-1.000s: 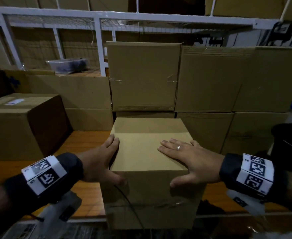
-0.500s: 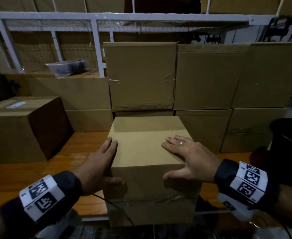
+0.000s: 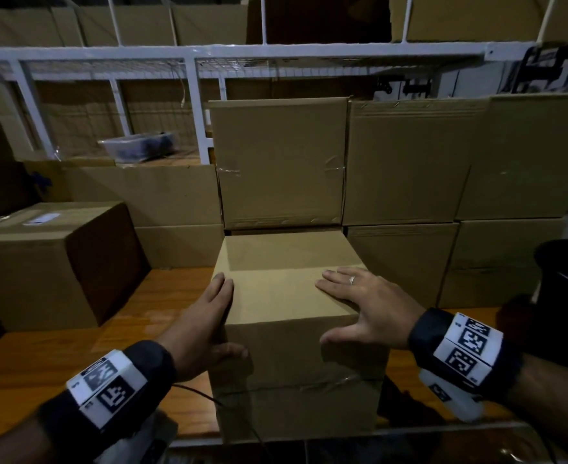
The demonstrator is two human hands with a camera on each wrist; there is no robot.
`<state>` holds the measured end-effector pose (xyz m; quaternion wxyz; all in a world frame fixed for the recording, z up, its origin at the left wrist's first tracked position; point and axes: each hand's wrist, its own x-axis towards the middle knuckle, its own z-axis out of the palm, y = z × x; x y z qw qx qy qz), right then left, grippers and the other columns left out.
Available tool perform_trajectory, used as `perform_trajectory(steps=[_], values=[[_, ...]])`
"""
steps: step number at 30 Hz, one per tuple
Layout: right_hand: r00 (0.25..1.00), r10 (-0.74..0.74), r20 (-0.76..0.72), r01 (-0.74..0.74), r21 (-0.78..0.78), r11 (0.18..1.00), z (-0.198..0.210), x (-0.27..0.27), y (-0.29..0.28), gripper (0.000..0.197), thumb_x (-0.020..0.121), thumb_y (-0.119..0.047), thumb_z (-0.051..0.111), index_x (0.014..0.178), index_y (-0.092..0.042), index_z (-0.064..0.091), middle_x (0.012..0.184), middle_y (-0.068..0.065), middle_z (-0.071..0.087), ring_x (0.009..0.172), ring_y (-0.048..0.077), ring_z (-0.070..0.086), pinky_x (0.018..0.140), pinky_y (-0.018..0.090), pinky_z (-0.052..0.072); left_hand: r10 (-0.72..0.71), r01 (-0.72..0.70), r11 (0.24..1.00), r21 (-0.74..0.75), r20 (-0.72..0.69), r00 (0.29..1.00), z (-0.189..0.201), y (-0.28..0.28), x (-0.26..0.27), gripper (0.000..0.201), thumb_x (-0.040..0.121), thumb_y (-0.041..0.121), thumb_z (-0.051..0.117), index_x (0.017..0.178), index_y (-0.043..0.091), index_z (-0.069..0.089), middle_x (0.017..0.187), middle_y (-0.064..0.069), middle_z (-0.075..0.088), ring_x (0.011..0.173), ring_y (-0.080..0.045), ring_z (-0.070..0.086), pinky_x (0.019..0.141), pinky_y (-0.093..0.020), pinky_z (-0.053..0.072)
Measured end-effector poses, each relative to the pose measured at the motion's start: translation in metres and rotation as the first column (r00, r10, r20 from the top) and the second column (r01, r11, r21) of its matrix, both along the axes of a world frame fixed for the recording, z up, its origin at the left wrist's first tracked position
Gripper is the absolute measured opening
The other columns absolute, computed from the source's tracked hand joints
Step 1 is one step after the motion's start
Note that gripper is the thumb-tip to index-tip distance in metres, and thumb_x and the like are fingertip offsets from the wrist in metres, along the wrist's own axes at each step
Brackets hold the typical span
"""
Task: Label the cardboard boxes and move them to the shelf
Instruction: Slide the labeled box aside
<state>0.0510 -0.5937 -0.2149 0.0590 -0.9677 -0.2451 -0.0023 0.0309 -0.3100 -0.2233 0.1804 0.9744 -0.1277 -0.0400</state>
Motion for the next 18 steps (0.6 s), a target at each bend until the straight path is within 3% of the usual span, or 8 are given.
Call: perform_trajectory(steps=[3,7,18], values=[[1.0,-0.012,0.01,0.012,-0.001,1.0,0.0,0.004,0.002,0.091,0.075,-0.073,0.054,0.15,-0.036,0.018,0.158,-0.013,0.016,0.144,0.01,0.011,0.116,0.044,0.023,-0.006,0.006,1.0,-0.012,0.005,1.0,-0.001,0.002,0.009,0.115,0.076,0.041,0.073,0.151,0.022,-0.012,0.156,0.008,-0.021,0.146,-0.015,-0.003,0.106,-0.018,0.005],[0.999,-0.026,0.018,0.026,0.005,1.0,0.0,0.013,0.005,0.091,0.075,-0.073,0.055,0.15,-0.035,0.02,0.158,-0.012,0.017,0.145,0.011,0.011,0.115,0.046,0.023,-0.006,0.006,1.0,-0.023,0.022,1.0,0.0,0.003,0.019,0.113,0.077,0.038,0.074,0.152,0.022,-0.01,0.157,0.007,-0.018,0.146,-0.016,-0.002,0.113,-0.023,0.008],[0.999,-0.034,0.04,0.035,-0.032,0.999,-0.003,0.02,0.006,0.09,0.076,-0.074,0.052,0.15,-0.036,0.019,0.159,-0.012,0.016,0.144,0.013,0.011,0.115,0.046,0.024,-0.018,0.02,0.999,-0.05,0.043,0.999,-0.001,0.004,0.025,0.113,0.077,0.037,0.074,0.151,0.023,-0.01,0.158,0.008,-0.016,0.146,-0.015,-0.001,0.114,-0.024,0.01]])
